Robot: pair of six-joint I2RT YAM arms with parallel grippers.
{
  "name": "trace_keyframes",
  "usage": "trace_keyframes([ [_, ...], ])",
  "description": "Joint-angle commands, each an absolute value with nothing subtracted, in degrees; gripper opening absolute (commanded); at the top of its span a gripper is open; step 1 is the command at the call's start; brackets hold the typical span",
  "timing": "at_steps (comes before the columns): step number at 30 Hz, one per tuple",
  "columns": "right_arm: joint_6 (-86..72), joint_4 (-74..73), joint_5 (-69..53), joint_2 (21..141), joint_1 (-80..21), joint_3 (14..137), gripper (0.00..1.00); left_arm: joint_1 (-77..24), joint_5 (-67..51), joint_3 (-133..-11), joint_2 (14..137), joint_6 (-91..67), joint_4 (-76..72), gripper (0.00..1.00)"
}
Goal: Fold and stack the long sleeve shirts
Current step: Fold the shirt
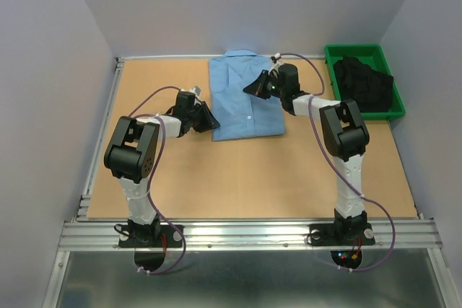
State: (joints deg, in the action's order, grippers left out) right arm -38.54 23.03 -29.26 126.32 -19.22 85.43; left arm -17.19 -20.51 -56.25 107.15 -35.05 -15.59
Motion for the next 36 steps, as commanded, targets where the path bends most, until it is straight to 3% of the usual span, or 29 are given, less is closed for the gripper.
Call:
trace_keyframes([
  [1,-38.14,28.04,-26.54,123.14,-19.6,82.19,0.01,-17.31,-18.81,-55.2,105.82,-34.8,-13.27,0.34],
  [17,-38.94,28.48,-21.18,120.94,-18.37,76.73,0.04,-17.31,-17.84,-54.41,105.03,-35.68,-12.92,0.33],
  [24,-37.18,24.62,-21.89,119.45,-18.11,80.85,0.47,-17.31,-19.16,-55.81,103.98,-35.6,-11.17,0.35],
  [28,-35.25,17.58,-22.32,116.9,-18.11,82.36,0.62,-17.31,-19.95,-56.95,100.21,-35.86,-9.67,0.4],
  [31,-35.94,17.4,-23.81,113.21,-18.11,79.37,0.69,-17.31,-19.86,-57.57,96.52,-35.6,-9.05,0.5],
  [36,-39.63,17.75,-29.61,110.22,-18.63,77.26,0.7,-17.93,-20.21,-58.8,93.26,-34.89,-10.1,0.66],
])
